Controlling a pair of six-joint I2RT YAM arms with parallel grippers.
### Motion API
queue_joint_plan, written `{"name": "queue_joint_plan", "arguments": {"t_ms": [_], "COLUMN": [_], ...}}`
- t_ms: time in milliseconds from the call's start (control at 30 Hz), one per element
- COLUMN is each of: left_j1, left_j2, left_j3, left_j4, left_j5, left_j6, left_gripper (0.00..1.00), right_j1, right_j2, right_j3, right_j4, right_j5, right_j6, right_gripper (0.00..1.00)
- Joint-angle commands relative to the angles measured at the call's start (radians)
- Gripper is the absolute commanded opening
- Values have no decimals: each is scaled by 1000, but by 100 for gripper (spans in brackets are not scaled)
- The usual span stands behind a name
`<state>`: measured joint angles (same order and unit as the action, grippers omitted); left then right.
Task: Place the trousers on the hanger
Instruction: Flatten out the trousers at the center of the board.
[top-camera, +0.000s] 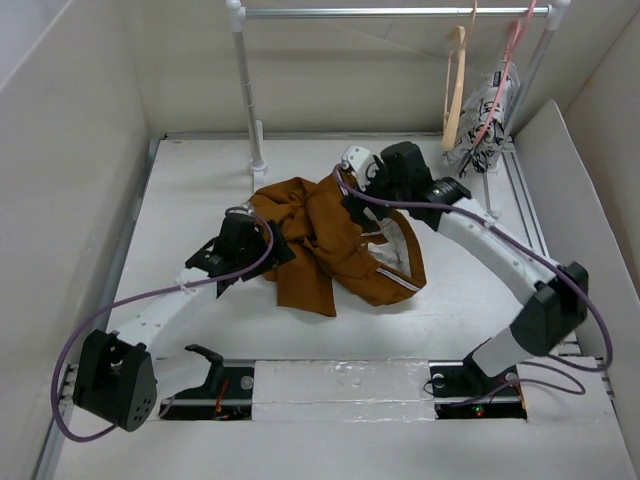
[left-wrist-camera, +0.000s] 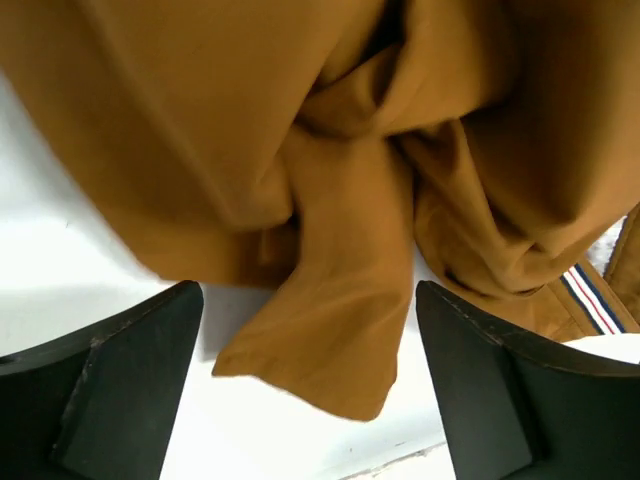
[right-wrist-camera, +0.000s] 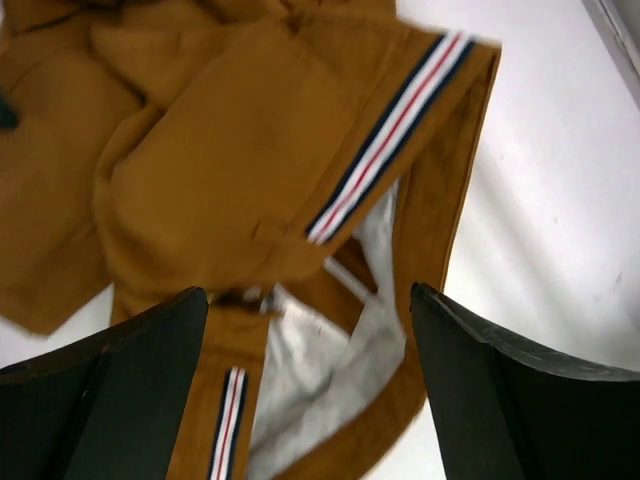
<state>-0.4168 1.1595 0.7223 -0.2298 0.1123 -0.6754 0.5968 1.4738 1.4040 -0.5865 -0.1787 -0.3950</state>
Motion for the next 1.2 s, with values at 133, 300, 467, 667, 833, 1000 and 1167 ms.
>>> {"name": "queue_joint_plan", "arguments": {"t_ms": [133, 300, 467, 667, 833, 1000, 1167], "left_j1": [1, 1, 10, 58, 192, 357, 495], "left_j2": [-112, 52, 189, 207, 2, -188, -280], "left_j3": [-134, -155, -95, -23, 15, 81, 204], "left_j4": [151, 253, 352, 301, 164, 11, -92], "left_j5": [-20, -11, -3, -68, -178, -298, -358], "left_j6": [-81, -40, -13, -15, 40, 117, 221], "left_gripper": [92, 93, 84, 0, 0, 0, 0], "right_j1": [-60, -95, -95, -104, -43, 26, -18], "right_j2": [267, 428, 430, 292, -1, -344, -487], "right_j3": [245, 345, 268, 155, 3, 38, 211], "right_j4": [122, 103, 171, 251, 206, -29, -268], "right_j5": [-76, -137, -143, -199, -125, -74, 141], "right_j6": [-35, -15, 19, 30, 36, 96, 168], "right_gripper": [94, 95, 90, 0, 0, 0, 0]}}
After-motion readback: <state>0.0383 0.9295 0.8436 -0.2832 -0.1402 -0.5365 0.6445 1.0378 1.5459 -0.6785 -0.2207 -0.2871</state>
